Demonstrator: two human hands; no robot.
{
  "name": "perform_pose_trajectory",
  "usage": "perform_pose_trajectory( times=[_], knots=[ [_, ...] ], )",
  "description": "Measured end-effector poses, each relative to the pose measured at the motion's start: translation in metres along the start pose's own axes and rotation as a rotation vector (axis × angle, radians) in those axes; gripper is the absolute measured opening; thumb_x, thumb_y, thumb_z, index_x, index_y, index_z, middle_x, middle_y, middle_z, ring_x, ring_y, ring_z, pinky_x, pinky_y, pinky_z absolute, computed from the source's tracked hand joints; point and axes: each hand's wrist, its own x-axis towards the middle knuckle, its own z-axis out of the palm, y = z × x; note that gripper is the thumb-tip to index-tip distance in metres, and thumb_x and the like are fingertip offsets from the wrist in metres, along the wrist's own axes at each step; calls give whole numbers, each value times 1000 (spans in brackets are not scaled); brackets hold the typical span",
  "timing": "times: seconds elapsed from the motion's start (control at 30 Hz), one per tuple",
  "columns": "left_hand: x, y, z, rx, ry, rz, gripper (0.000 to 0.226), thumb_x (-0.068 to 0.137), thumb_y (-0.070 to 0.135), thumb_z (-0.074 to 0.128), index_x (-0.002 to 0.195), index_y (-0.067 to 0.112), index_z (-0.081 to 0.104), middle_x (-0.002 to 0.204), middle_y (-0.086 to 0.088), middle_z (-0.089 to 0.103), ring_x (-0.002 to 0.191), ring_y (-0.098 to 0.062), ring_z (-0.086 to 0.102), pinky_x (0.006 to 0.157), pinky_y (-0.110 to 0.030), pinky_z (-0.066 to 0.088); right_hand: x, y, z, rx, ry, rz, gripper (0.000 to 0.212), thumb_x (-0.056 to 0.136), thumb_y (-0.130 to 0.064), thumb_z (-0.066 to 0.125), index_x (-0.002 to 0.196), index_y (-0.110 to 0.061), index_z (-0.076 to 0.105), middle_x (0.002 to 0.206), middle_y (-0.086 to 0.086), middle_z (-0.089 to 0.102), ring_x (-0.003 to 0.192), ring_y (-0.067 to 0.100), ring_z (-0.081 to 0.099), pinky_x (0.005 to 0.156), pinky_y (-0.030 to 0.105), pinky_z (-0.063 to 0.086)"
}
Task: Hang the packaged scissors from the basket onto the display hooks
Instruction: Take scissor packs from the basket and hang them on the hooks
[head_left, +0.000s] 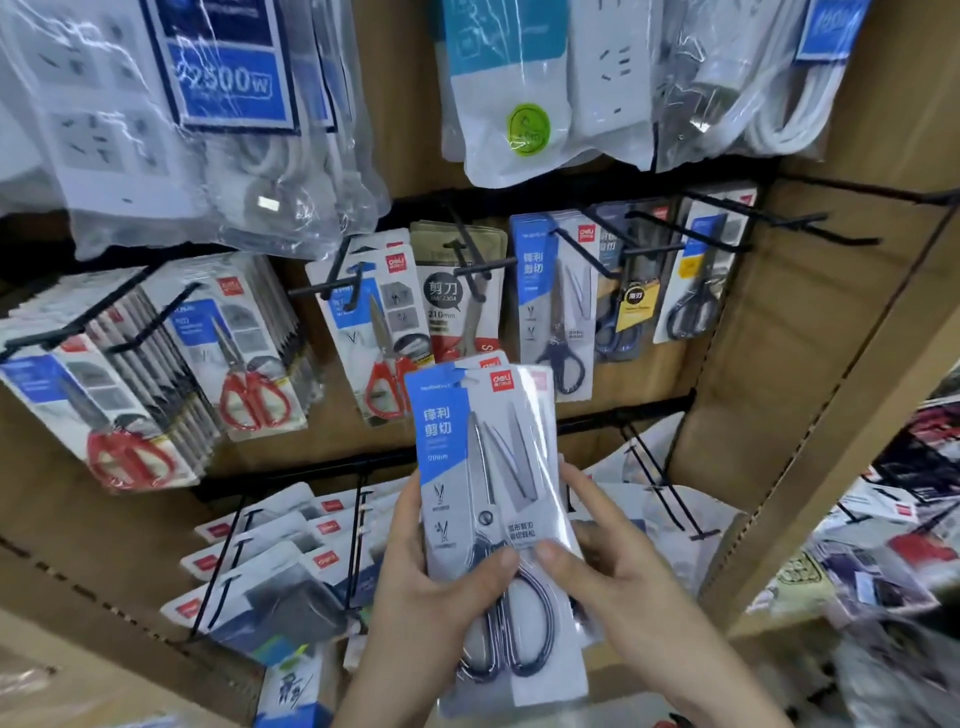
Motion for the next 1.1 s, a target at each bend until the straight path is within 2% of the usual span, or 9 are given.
perform_pose_trajectory(
  times=[0.13, 0.27, 0.37, 0.57, 0.63, 0.77, 0.93, 1.03, 1.1],
  knots=[
    [4, -3, 7, -27, 54, -7, 67, 62, 2, 82, 120, 23, 59, 108, -6, 75, 97, -25, 72, 72, -30, 59, -1, 6, 1, -80, 91, -94, 58, 77, -54, 73, 131, -53, 51, 131, -8, 65, 124, 12, 59, 105, 42, 47],
    [11, -2, 11, 19, 141, 0, 43, 67, 9, 79, 108, 17, 69, 101, -9, 76, 95, -31, 72, 81, -43, 59, -4, 9, 3, 16, 112, -108, 36, 85, -31, 72, 120, -36, 64, 119, -7, 72, 112, 11, 66, 91, 26, 54],
    [14, 1, 13, -18, 179, -29, 36, 68, 13, 76, 104, 13, 71, 99, -10, 77, 92, -31, 73, 82, -43, 57, -6, 6, 1, 78, 125, -96, 35, 83, -25, 59, 117, -28, 64, 112, -12, 74, 106, 4, 68, 82, 15, 52],
    [23, 2, 10, 69, 236, -80, 18, 83, 16, 72, 100, 11, 68, 94, -7, 77, 85, -25, 74, 72, -38, 57, -8, 11, -10, 90, 189, -129, 33, 83, -18, 68, 113, -32, 71, 111, -2, 74, 103, 13, 69, 80, 21, 54],
    [25, 3, 10, 126, 196, -96, 23, 84, 26, 70, 101, 12, 69, 93, -5, 77, 87, -26, 74, 77, -44, 59, -11, 10, -14, 67, 138, -126, 43, 79, -14, 80, 113, -35, 69, 116, 1, 72, 106, 16, 68, 83, 23, 54],
    [24, 2, 14, 263, 173, -54, 27, 95, 35, 56, 96, 12, 70, 88, -4, 77, 85, -24, 73, 83, -51, 57, -20, 6, -24, 26, 85, -94, 64, 74, -6, 82, 126, -34, 58, 114, 4, 73, 104, 25, 69, 87, 32, 56],
    [25, 6, 15, 265, 199, -42, 26, 100, 30, 50, 90, 21, 73, 89, -2, 77, 88, -25, 72, 88, -54, 55, -22, 0, -41, 18, 284, -79, 76, 73, -22, 72, 139, -41, 38, 104, 4, 77, 98, 21, 72, 88, 41, 58],
    [26, 11, 14, 287, 165, 23, 18, 95, 21, 58, 89, 23, 74, 89, -1, 77, 86, -21, 73, 86, -52, 56, -26, -2, -61, -5, 407, -92, 82, 70, -22, 73, 137, -51, 34, 100, 2, 77, 91, 18, 74, 75, 33, 59],
    [24, 13, 20, 295, 118, 71, 13, 91, 17, 61, 91, 22, 73, 88, 2, 78, 84, -15, 73, 79, -41, 58, -30, -4, -74, -16, 468, -112, 83, 68, -20, 74, 133, -55, 36, 100, 1, 78, 89, 16, 74, 70, 27, 59]
  ],
)
